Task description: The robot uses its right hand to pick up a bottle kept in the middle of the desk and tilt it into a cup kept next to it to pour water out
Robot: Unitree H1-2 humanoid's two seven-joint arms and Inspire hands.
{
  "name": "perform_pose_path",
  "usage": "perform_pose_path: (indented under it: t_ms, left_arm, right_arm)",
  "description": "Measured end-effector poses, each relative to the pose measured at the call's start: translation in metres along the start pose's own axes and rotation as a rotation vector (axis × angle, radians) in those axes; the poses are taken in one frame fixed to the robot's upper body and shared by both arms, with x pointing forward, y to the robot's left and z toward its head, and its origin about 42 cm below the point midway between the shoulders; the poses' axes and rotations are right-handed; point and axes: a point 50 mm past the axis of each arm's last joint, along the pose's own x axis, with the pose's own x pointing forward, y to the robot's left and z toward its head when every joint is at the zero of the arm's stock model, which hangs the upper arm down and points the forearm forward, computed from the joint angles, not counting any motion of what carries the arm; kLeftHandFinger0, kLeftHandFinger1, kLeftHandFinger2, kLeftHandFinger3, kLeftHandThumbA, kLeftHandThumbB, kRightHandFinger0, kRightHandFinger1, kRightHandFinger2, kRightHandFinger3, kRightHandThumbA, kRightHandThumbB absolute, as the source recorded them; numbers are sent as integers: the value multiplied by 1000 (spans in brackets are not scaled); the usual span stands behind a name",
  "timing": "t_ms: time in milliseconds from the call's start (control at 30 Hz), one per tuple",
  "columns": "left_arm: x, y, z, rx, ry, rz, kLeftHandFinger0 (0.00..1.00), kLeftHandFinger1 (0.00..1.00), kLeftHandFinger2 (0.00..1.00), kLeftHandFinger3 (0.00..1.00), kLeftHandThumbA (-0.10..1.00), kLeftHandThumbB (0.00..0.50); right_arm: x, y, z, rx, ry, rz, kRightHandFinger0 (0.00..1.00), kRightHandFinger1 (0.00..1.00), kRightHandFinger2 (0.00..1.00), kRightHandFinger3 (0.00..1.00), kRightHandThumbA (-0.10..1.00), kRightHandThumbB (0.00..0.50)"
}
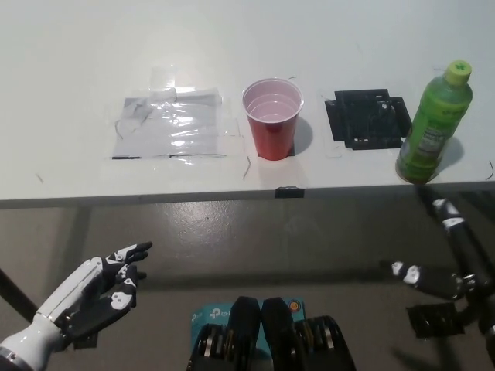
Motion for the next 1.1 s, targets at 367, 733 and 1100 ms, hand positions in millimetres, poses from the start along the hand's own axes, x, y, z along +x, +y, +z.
perform_pose_path:
  t_ms: [367,733,1100]
  left_arm:
    - [-1,-1,-1,-10,9,-1,865,997,1000,1000,759,172]
    - [-1,-2,-2,-12,12,-2,890,997,1000,1000,762,174]
    - [-2,-2,-3,-14,16,-3,887,997,1000,1000,754,183]
  right_arm:
    - [30,-60,2,120,122,-291,1000,1000,1000,1000,896,500]
    - [71,-66,7,180,154,-302,1000,1000,1000,1000,866,500]
    - [111,-40,35,136,114,-197,1000,1000,1000,1000,865,500]
